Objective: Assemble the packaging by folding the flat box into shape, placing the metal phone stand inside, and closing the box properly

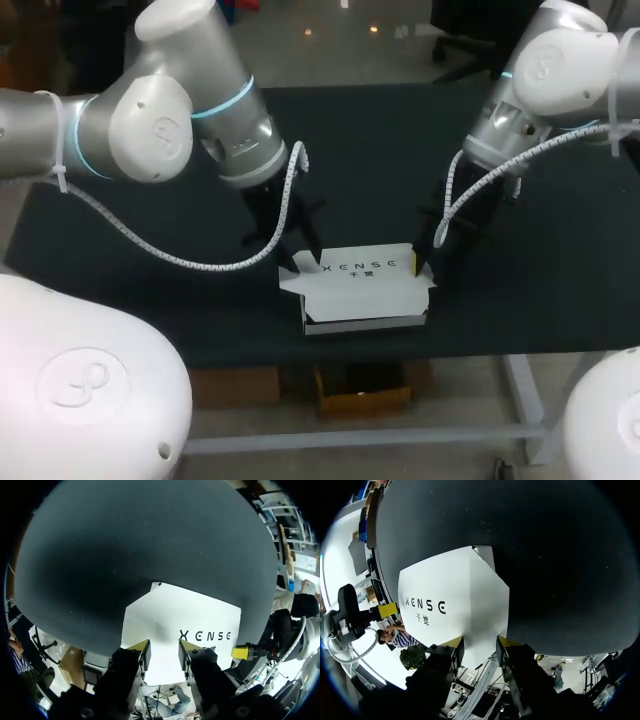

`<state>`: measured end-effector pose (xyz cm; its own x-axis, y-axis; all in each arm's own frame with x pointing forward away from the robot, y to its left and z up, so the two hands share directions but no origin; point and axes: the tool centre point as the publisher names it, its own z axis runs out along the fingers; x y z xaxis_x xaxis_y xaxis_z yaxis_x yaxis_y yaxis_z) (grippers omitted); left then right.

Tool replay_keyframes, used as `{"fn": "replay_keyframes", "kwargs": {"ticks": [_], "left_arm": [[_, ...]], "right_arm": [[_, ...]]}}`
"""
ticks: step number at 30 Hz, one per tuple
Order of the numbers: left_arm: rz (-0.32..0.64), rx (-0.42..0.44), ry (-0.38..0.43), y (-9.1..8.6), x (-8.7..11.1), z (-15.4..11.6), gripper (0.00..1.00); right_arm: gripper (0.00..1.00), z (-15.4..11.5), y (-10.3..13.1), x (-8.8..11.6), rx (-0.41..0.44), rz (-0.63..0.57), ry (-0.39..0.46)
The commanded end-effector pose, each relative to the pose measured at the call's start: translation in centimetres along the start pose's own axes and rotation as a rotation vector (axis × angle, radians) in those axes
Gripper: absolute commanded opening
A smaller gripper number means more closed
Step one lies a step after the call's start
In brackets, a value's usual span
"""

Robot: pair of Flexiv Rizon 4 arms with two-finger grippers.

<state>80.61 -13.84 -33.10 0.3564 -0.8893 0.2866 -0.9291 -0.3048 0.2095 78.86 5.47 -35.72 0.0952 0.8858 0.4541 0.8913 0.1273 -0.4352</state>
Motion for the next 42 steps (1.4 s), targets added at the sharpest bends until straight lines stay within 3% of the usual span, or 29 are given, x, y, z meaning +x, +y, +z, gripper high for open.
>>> {"fn": "replay_keyframes", "kwargs": {"ticks": [1, 22, 42], "left_arm": [[-0.002, 0.013, 0.003, 0.3, -0.6, 0.3, 0.38], [0.055, 0.047, 0.002, 0.6, -1.2, 1.5, 0.4], [0.095, 0.056, 0.001, 0.9, -1.0, 1.8, 0.42]], "right_arm": [[0.39, 0.1, 0.1, 0.0, 0.0, 0.0, 0.0], [0.4, 0.5, 0.1, -0.2, -0.021, -0.001, 0.01], [0.4, 0.4, 0.1, 0.8, -0.143, -0.029, -0.026]]}}
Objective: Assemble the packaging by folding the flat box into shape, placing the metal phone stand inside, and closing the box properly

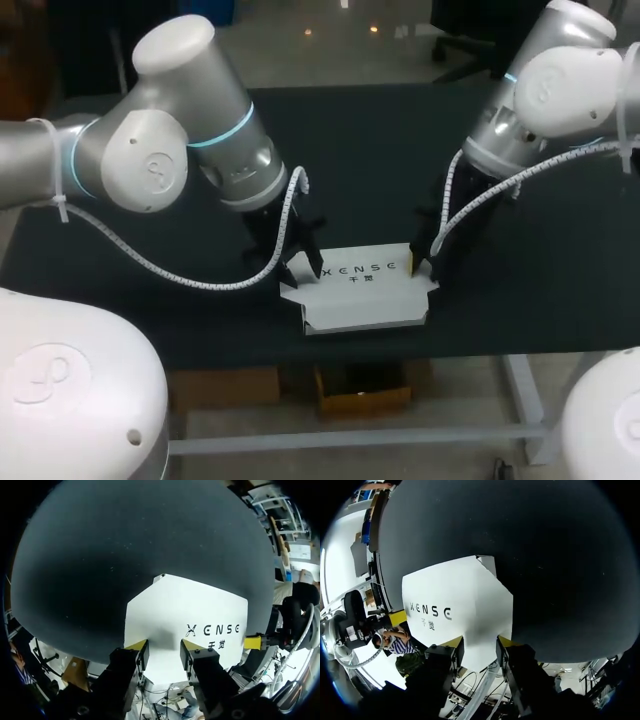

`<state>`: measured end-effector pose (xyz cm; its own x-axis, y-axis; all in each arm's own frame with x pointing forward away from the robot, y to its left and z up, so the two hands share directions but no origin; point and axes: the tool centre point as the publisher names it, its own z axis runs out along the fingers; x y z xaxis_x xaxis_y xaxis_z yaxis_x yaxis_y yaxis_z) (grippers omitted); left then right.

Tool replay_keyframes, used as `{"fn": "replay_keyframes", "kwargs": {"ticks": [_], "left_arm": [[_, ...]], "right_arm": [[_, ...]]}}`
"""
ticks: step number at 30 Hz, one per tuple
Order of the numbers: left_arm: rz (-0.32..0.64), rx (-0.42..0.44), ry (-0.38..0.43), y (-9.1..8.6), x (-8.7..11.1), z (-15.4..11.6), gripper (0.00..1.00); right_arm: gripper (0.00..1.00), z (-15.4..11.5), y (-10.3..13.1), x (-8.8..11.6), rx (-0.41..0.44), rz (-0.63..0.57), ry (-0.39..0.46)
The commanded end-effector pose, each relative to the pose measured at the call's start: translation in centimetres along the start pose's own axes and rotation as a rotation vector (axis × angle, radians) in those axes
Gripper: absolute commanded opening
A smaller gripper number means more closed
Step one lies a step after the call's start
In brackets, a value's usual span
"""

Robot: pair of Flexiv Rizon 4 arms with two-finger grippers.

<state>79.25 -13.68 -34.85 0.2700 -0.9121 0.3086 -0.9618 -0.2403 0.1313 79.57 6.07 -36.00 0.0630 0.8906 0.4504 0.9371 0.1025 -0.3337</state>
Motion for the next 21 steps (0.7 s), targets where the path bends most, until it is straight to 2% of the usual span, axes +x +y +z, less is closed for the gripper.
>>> {"fn": "replay_keyframes", "kwargs": {"ticks": [1, 9, 21], "left_arm": [[0.004, 0.002, -0.006, 0.08, 0.18, 0.16, 0.42], [0.015, 0.003, -0.001, 0.14, 0.15, 0.32, 0.41], [0.028, 0.034, 0.014, 0.35, -0.26, 0.58, 0.4]], "right_arm": [[0.4, 0.11, -0.78, 0.37, -0.035, -0.004, -0.007], [0.4, 0.97, -0.72, -0.07, -0.041, 0.003, -0.011], [0.4, 0.46, -0.8, -0.11, -0.072, 0.003, -0.004]]}}
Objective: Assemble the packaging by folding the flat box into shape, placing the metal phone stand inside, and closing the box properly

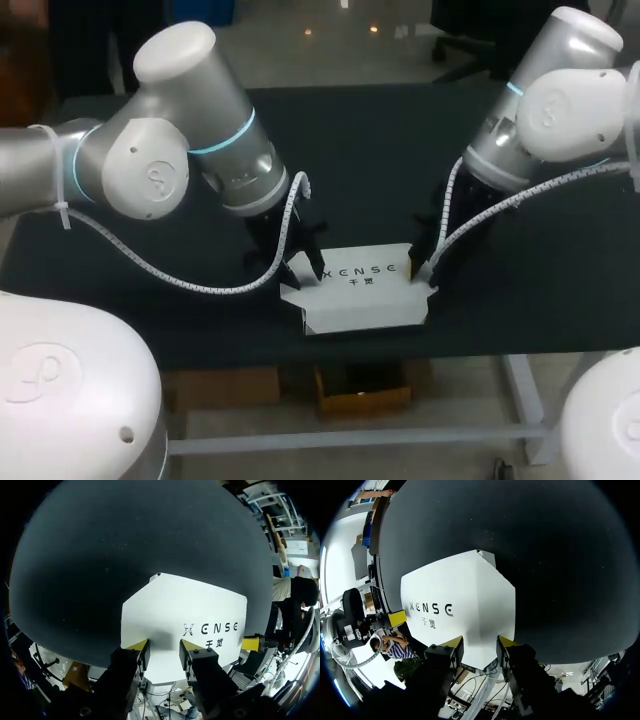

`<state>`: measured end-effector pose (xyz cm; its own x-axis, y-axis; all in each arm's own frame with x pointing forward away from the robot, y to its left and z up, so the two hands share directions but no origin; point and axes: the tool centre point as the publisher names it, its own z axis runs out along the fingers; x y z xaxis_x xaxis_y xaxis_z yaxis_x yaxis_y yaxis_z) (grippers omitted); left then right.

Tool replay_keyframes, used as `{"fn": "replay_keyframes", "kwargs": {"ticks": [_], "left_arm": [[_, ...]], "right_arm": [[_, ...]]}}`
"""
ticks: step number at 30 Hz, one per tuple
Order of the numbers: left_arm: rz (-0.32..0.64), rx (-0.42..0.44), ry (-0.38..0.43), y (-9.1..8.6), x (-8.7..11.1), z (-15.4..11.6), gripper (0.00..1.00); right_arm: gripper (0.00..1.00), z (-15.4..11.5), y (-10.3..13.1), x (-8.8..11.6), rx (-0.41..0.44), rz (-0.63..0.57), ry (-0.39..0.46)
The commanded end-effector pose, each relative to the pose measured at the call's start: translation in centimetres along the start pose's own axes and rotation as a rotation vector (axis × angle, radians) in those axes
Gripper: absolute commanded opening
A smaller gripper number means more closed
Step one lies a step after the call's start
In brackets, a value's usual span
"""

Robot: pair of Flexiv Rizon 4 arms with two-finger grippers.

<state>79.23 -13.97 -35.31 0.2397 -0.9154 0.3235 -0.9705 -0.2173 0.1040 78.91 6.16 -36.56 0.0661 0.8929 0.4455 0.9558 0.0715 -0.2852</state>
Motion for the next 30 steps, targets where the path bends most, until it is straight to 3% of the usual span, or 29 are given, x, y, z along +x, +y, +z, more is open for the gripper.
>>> {"fn": "replay_keyframes", "kwargs": {"ticks": [1, 11, 30], "left_arm": [[-0.007, 0.02, -0.003, 0.3, -0.4, 0.0, 0.42], [-0.024, 0.031, -0.009, 0.7, -1.4, -0.5, 0.43], [-0.009, 0.011, -0.004, 0.2, -1.1, 0.6, 0.44]], "right_arm": [[0.4, -0.4, -0.3, 0.2, -0.013, -0.003, 0.0], [0.4, 0.0, -0.1, 0.1, -0.007, 0.002, -0.002], [0.45, 0.0, 0.4, 0.3, -0.017, 0.033, 0.026]]}}
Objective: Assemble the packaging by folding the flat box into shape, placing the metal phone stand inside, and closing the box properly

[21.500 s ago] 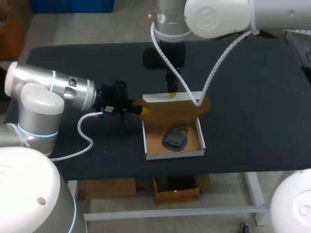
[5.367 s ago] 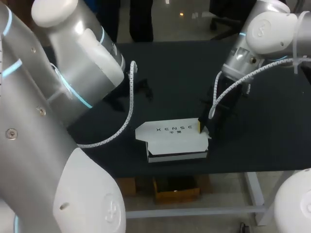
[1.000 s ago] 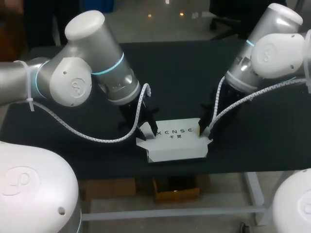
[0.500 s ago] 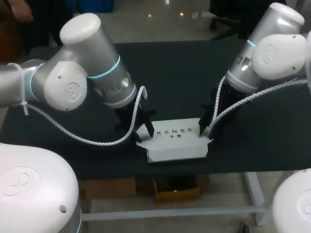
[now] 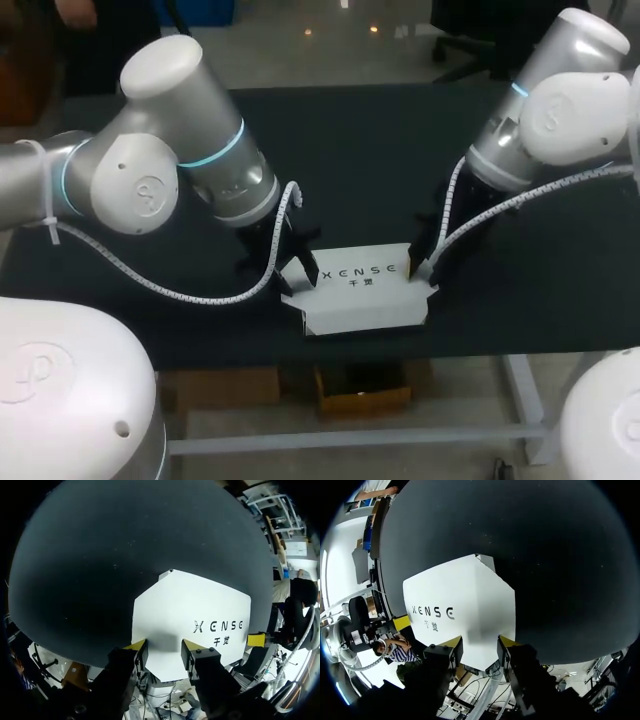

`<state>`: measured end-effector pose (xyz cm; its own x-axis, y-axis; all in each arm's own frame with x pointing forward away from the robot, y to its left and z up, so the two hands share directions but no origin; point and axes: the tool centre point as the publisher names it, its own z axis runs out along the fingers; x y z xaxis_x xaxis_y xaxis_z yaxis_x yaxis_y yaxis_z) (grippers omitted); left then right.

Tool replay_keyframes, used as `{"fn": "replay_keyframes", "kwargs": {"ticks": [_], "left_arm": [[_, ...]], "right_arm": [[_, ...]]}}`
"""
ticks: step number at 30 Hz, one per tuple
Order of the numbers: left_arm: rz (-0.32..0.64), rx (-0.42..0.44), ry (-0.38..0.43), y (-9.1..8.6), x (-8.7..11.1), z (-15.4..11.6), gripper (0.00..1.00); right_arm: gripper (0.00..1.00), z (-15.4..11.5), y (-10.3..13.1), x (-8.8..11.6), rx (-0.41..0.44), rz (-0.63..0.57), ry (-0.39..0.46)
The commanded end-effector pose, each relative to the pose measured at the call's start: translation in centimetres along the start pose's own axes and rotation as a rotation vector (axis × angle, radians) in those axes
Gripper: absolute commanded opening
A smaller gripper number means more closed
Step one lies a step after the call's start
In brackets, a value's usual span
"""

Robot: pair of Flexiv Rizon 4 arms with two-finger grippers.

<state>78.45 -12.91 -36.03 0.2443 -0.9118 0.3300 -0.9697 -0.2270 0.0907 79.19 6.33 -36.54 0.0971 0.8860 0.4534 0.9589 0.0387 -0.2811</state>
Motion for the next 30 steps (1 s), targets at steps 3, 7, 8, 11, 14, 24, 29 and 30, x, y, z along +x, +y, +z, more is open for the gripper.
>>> {"fn": "replay_keyframes", "kwargs": {"ticks": [3, 7, 8, 11, 14, 24, 29, 30], "left_arm": [[-0.006, -0.006, -0.012, -0.3, 0.26, 0.33, 0.42], [-0.006, -0.006, -0.012, -0.3, 0.26, 0.33, 0.41], [-0.006, -0.006, -0.012, -0.3, 0.26, 0.33, 0.41], [-0.006, -0.006, -0.012, -0.3, 0.26, 0.33, 0.38], [-0.006, -0.006, -0.012, -0.3, 0.26, 0.33, 0.4], [-0.006, -0.006, -0.012, -0.3, 0.26, 0.33, 0.37], [-0.006, -0.006, -0.012, -0.3, 0.26, 0.33, 0.4], [-0.006, -0.006, -0.012, -0.3, 0.26, 0.33, 0.38]], "right_arm": [[0.44, 0.0, 0.11, 0.11, 0.003, 0.006, 0.008], [0.47, 0.0, 0.11, 0.11, 0.003, 0.006, 0.008], [0.45, 0.0, 0.11, 0.11, 0.003, 0.006, 0.008], [0.46, 0.0, 0.11, 0.11, 0.003, 0.006, 0.008], [0.42, 0.0, 0.11, 0.11, 0.003, 0.006, 0.008], [0.41, 0.0, 0.11, 0.11, 0.003, 0.006, 0.008], [0.45, 0.0, 0.11, 0.11, 0.003, 0.006, 0.008], [0.45, 0.0, 0.11, 0.11, 0.003, 0.006, 0.008]]}}
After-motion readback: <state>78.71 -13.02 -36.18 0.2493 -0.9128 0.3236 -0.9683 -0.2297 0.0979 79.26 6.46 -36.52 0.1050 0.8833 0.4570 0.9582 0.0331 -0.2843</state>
